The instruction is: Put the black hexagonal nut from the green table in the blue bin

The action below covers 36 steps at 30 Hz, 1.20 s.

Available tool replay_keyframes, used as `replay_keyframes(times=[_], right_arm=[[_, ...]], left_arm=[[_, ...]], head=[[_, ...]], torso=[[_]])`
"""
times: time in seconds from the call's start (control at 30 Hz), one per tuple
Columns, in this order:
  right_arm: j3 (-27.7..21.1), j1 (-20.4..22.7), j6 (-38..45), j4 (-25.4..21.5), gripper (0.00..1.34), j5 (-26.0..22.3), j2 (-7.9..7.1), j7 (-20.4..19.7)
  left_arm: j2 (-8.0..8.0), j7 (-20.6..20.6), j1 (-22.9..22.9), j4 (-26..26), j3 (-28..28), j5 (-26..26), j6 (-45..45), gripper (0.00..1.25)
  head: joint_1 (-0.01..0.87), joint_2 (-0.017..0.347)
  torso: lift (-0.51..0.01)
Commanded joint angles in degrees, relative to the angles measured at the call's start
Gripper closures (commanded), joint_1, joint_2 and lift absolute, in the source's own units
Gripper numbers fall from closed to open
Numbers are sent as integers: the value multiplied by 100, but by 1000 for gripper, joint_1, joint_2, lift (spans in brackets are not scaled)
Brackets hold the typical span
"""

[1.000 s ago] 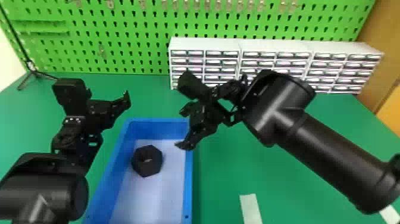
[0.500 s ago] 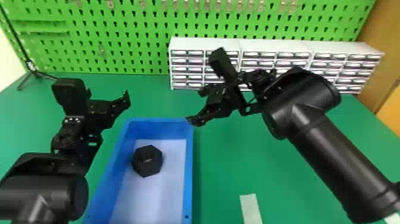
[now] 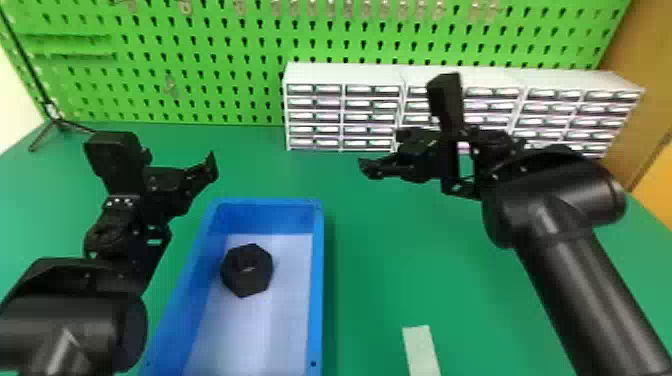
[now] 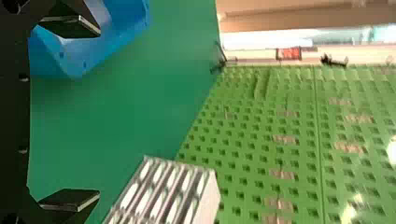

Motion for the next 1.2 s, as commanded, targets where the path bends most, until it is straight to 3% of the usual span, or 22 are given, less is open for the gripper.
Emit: replay_keyframes(times=[0.0, 0.37, 0.9, 1.17], right_arm=[[-393, 311, -131, -248, 91, -38, 80, -333], [-885, 962, -676, -521, 93, -468, 256, -1608], [-1184, 1577, -1713, -530, 93, -512, 511, -2592], [-1316, 1770, -2161, -494, 96, -468, 625, -2759]], left_arm=[[-5, -1, 10, -1, -5, 0, -8, 162], [-5, 8, 45, -1, -5, 9, -8, 162], [-5, 8, 115, -1, -5, -17, -140, 162], [-5, 8, 159, 8, -32, -53, -158, 162]], head=[[683, 28], [683, 28], [683, 28], [683, 28]], torso=[[-96], [-96], [-96], [-96]])
